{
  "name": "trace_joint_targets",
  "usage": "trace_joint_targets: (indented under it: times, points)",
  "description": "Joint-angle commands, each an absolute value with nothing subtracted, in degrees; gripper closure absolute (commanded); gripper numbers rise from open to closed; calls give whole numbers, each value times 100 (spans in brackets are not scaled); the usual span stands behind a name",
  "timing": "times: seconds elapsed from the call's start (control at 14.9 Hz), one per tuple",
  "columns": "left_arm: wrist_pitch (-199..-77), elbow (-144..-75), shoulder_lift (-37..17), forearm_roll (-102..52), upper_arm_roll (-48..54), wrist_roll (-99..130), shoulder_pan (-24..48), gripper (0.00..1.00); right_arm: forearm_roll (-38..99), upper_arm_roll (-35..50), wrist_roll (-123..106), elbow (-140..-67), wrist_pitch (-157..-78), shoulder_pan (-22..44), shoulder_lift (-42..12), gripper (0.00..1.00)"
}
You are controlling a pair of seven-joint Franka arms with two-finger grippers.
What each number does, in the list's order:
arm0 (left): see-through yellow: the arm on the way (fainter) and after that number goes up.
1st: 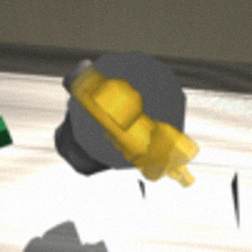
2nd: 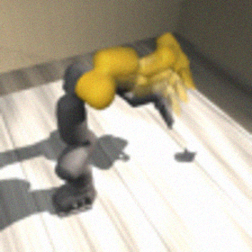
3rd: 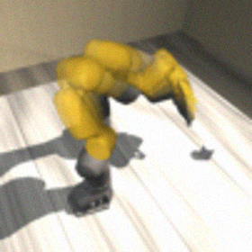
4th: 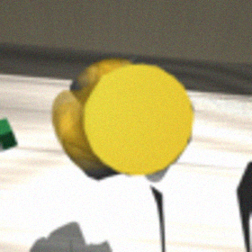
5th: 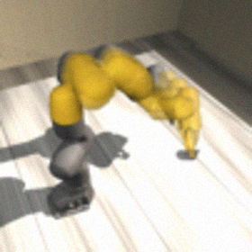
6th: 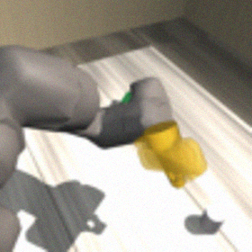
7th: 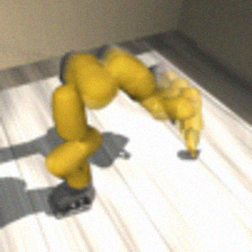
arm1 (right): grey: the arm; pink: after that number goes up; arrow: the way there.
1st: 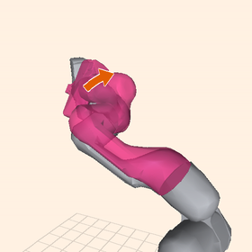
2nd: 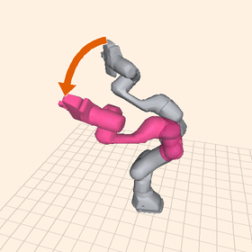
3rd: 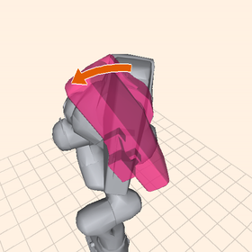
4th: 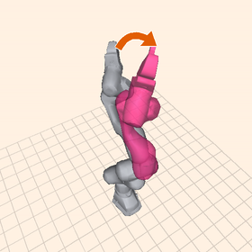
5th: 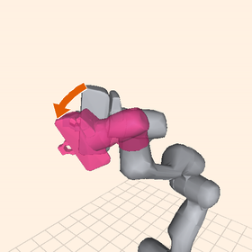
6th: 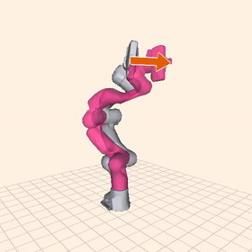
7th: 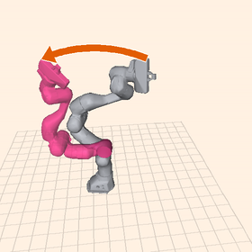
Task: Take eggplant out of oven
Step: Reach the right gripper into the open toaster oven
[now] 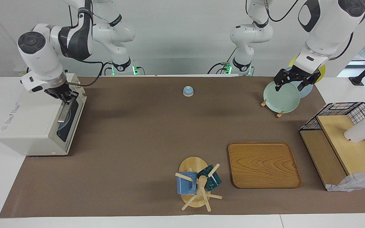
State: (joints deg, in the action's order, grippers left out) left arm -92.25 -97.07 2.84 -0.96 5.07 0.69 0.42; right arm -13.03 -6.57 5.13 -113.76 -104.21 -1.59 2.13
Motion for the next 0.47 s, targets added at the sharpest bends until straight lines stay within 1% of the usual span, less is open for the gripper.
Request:
trace_joint_targets:
  times: [0.0,0.13,0.4]
  points:
    - [-9176,-9712,343,26,554,18,-18,0,-1415,-624,387,-11610,-10617,-281,360,100]
    - [-9176,-9712,343,26,554,18,-18,0,-1415,-615,387,-11715,-10731,-273,369,100]
    - [-9185,-9712,343,26,554,18,-18,0,-1318,-606,475,-12189,-11442,-115,352,100]
